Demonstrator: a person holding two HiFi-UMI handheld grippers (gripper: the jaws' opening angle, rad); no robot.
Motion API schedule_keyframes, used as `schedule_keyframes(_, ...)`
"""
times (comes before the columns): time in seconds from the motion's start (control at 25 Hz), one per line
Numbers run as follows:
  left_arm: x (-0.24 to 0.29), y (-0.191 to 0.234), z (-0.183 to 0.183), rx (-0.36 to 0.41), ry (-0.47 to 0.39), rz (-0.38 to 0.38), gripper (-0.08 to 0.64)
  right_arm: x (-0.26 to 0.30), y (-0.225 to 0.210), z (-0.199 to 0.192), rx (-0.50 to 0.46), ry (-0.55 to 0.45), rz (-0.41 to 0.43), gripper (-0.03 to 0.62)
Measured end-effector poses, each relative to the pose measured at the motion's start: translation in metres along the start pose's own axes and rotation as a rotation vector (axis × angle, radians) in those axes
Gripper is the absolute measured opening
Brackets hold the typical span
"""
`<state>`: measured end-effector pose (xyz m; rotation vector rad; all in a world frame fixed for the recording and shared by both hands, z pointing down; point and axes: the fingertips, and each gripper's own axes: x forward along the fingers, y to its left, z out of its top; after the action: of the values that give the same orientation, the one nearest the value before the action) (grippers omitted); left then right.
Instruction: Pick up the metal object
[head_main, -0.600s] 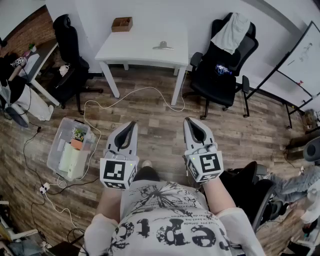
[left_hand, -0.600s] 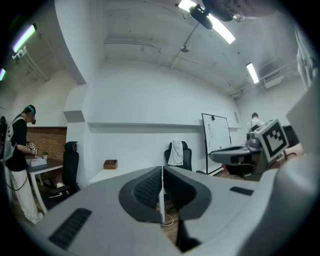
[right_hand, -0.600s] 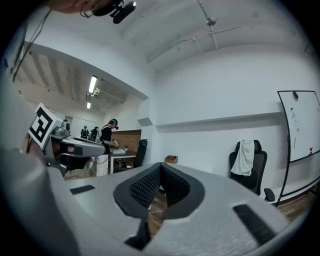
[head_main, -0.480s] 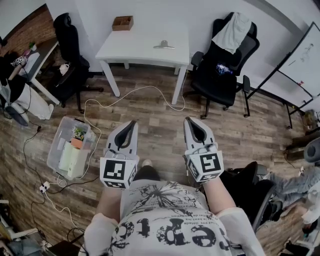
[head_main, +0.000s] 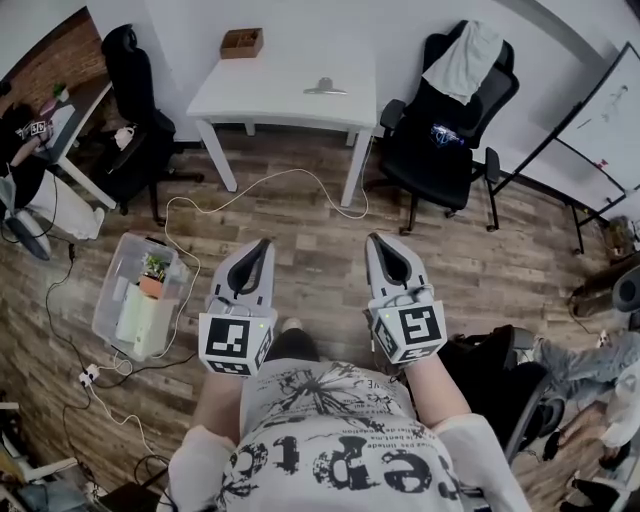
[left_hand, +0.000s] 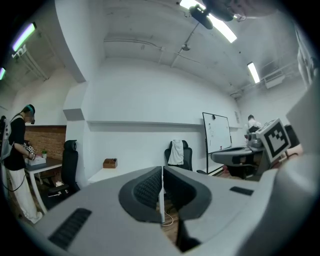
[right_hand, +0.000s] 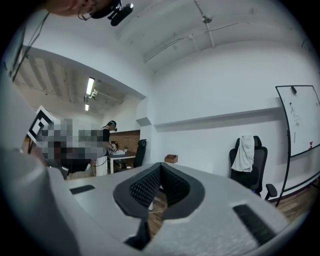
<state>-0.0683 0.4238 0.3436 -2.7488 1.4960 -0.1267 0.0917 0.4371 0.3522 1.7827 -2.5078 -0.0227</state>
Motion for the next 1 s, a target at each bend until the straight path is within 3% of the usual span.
schedule_keyframes(0.28, 0.028, 0.006, -0.010, -0.011, 0.019, -0.018, 0.012, 0.018, -0.016, -0.014, 0.018, 0.025, -0.020, -0.008)
schedule_keyframes(0.52, 0.082, 0.034, -0.020, -0.018, 0.026, -0.047, 0.012, 0.069, -0.042, -0.022, 0.017, 0.036, -0.071, -0.008)
schedule_keyframes(1.0, 0.254, 0.173, -0.001, -0.017, 0.007, -0.121, 0.012, 0.269, -0.097, -0.009, 0.006, 0.061, -0.174, -0.008)
